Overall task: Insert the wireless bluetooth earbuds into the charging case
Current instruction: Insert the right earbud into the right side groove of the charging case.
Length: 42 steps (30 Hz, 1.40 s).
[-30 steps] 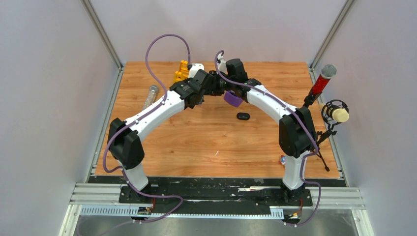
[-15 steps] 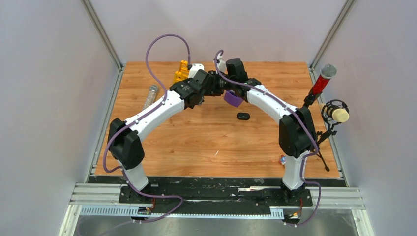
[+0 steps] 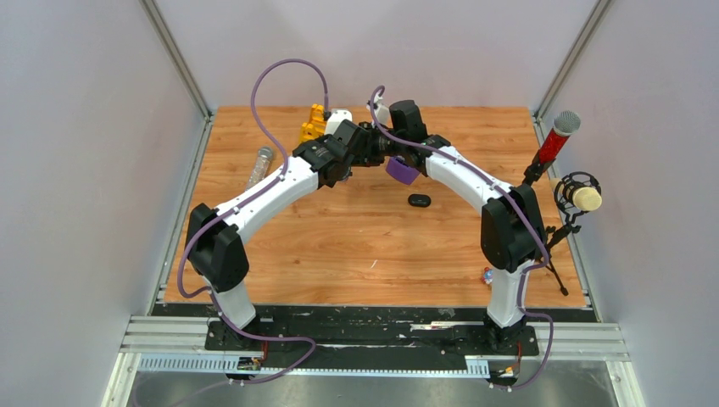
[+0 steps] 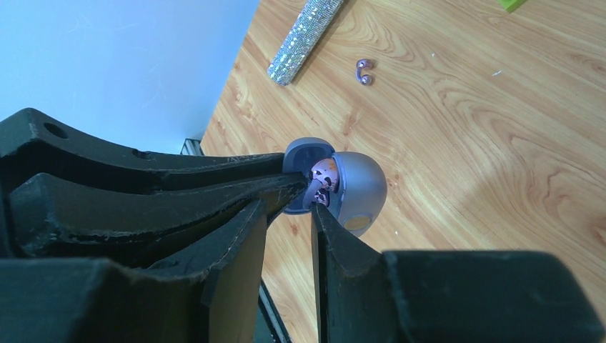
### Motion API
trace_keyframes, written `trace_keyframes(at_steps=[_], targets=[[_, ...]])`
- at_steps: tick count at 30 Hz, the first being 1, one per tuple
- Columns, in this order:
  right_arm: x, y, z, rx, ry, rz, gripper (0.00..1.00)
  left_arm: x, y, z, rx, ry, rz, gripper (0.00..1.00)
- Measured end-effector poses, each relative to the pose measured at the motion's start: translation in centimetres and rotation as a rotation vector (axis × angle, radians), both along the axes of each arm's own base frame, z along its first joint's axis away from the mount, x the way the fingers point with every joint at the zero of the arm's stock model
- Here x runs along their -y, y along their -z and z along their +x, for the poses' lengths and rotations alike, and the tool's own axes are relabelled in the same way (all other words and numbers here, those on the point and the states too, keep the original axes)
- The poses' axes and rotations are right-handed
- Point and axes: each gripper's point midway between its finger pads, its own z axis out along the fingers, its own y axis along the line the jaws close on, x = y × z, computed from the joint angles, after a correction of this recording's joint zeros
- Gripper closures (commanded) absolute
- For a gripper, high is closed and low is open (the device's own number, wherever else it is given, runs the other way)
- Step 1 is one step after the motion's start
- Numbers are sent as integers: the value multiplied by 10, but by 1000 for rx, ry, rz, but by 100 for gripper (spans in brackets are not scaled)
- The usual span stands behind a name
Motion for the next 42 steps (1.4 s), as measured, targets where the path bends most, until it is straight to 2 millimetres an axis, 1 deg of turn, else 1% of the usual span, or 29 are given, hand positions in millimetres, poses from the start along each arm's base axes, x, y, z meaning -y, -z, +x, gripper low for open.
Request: trace_keyframes(at_steps=[15, 26, 31, 34, 42], targets=[[-3, -6, -1, -7, -13, 20, 67, -2, -1, 0, 5, -3, 12, 90], [-6, -1, 1, -25, -23, 26, 66, -3, -1, 0, 4, -3, 20, 90], [-9, 5, -1, -60, -39, 36, 71, -4, 0, 0, 1, 0, 23, 91], [-10, 3, -3, -60, -51, 47, 74, -4, 0, 0, 1, 0, 25, 91], [-10, 1, -2, -41, -60, 56, 72, -5, -1, 0, 3, 2, 31, 91]])
